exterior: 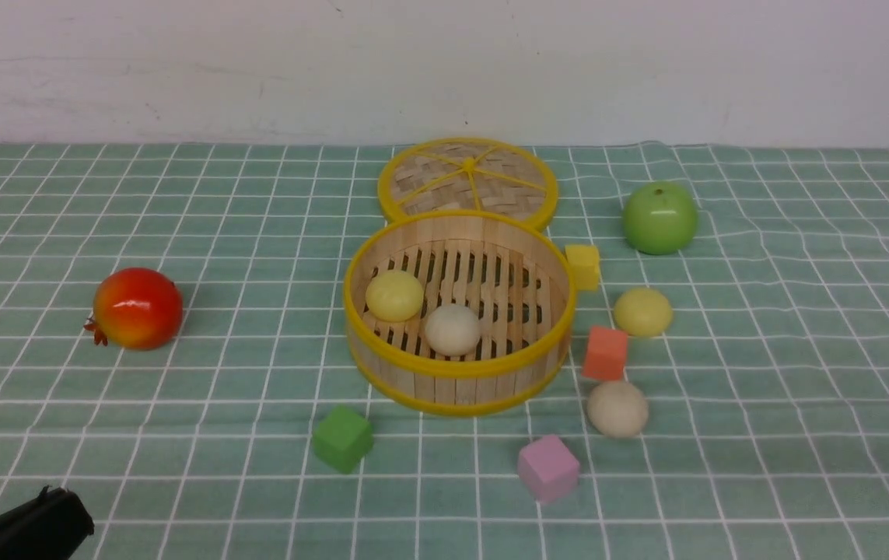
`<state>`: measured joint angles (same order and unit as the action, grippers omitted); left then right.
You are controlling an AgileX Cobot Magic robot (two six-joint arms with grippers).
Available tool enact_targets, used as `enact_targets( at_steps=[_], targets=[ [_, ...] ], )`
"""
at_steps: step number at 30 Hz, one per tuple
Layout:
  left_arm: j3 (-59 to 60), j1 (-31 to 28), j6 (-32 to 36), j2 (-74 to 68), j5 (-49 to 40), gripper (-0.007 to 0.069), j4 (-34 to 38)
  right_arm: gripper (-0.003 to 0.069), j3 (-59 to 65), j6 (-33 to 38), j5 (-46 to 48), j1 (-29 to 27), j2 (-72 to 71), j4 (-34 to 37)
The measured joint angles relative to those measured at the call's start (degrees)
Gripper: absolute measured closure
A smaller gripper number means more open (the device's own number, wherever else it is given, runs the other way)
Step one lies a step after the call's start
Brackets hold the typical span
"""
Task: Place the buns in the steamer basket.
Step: Use the right arm to grab a steamed stuffed bun
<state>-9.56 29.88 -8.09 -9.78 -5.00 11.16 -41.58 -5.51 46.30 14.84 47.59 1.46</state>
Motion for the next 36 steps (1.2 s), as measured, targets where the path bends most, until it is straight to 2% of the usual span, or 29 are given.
enact_targets(
  at_steps=[12,16,21,30,36],
  targets=[
    [0.0,0.0,0.0,0.0,0.0,0.0638,0.0,0.0501,-22.68,6.89,6.13,1.96,37.32,6.48],
    [0.0,0.0,0.0,0.0,0.0,0.0638,0.0,0.0492,-30.96,7.31,9.33,3.55,47.23,6.21],
    [0.0,0.0,0.0,0.0,0.0,0.0638,0.04,0.0466,-36.88,7.36,9.47,5.71,52.95,5.93],
    [0.0,0.0,0.0,0.0,0.0,0.0634,0.04,0.0334,-39.37,3.37,6.02,7.05,58.55,4.25],
    [0.0,0.0,0.0,0.0,0.0,0.0633,0.04,0.0321,-39.77,2.58,4.72,7.05,60.59,4.25]
  ],
)
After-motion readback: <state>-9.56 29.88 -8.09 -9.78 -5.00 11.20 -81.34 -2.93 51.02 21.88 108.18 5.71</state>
